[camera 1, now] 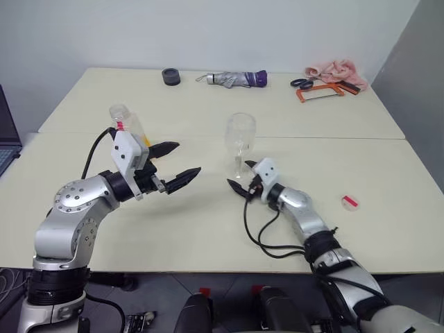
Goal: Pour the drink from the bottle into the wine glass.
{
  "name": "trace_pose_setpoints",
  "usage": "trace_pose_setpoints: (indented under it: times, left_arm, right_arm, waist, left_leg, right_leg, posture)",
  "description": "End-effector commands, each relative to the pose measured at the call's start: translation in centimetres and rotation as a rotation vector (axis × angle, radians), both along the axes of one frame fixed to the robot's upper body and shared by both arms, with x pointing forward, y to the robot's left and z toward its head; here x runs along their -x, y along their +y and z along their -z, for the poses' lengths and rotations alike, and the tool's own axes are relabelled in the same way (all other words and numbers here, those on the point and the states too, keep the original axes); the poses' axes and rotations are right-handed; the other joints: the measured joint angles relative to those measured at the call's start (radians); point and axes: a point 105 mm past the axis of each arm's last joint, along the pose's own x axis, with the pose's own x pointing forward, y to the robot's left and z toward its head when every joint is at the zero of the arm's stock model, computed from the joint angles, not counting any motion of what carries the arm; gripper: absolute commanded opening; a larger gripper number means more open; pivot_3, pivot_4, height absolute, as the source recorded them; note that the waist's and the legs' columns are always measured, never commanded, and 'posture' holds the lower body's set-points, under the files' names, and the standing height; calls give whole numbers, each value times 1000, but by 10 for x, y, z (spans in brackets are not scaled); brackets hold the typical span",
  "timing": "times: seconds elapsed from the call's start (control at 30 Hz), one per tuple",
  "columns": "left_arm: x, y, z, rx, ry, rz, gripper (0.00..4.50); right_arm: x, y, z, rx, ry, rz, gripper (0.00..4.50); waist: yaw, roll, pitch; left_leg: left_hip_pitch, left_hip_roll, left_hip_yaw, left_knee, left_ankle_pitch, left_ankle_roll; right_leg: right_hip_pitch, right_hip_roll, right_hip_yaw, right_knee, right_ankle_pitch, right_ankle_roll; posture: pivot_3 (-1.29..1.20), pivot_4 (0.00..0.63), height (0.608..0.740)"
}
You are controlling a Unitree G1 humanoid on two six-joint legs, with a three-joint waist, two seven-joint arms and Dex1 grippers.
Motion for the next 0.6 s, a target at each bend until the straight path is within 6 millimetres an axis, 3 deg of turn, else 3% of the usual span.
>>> trace_pose_setpoints:
  times: [0.03, 0.17, 0.27, 0.37, 0.6]
  left_arm:
    - [2, 4, 10, -3, -4, -46, 4500]
    - [2, 16, 26, 13, 9, -151, 4500]
    - [0, 30, 37, 50, 25, -259, 4500]
    - [-10, 69, 51, 100, 13, -536, 4500]
    - [-25, 108, 53, 132, -38, -821, 4500]
  right_arm:
    - [19, -28, 6, 57, 6, 5, 4492]
    - [49, -47, -6, 66, -15, -12, 4492]
    - [76, -50, -21, 40, 3, -84, 4492]
    - [107, -45, -39, 36, 27, -188, 4492]
    - [123, -22, -66, 23, 2, -266, 4492]
  waist:
    - [5, 1, 0]
    - [16, 0, 0]
    - [18, 1, 0]
    - [16, 2, 1]
    - [18, 0, 0]
  left_leg:
    - [0, 0, 0, 0, 0, 0]
    - [-1, 0, -1, 0, 0, 0]
    - [-1, 0, -1, 0, 0, 0]
    - [0, 0, -1, 0, 0, 0]
    - [1, -1, -2, 1, 0, 0]
  right_leg:
    - [0, 0, 0, 0, 0, 0]
    - [0, -1, 0, -2, -1, 1]
    - [0, -1, 0, -1, -1, 1]
    - [0, -1, 0, -1, -1, 2]
    - [1, 2, -1, -1, -2, 4]
  posture:
    - [0, 150, 740]
    - [0, 150, 740]
    - [0, 150, 740]
    - [0, 150, 740]
    - [0, 150, 740]
